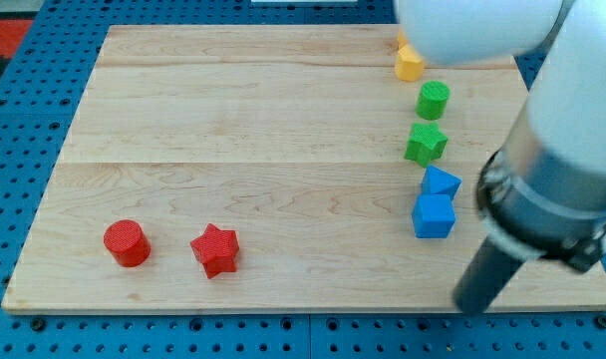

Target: Push the red star underneath the blue cube

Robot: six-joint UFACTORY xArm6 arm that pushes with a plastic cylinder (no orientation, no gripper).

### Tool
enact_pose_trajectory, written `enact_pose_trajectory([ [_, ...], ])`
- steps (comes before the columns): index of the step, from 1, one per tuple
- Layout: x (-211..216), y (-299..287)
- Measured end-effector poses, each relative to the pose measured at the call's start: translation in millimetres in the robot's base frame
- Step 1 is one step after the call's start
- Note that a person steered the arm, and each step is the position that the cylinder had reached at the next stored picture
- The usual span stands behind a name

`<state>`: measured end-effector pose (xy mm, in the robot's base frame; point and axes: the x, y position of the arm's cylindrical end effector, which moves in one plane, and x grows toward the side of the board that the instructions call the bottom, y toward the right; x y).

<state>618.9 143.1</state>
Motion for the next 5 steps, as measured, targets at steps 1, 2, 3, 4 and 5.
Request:
enact_pose_trajectory([
  [1, 0, -15],
  [2, -1, -66],
  [3, -1, -201],
  [4, -2, -299],
  [5, -32, -309],
])
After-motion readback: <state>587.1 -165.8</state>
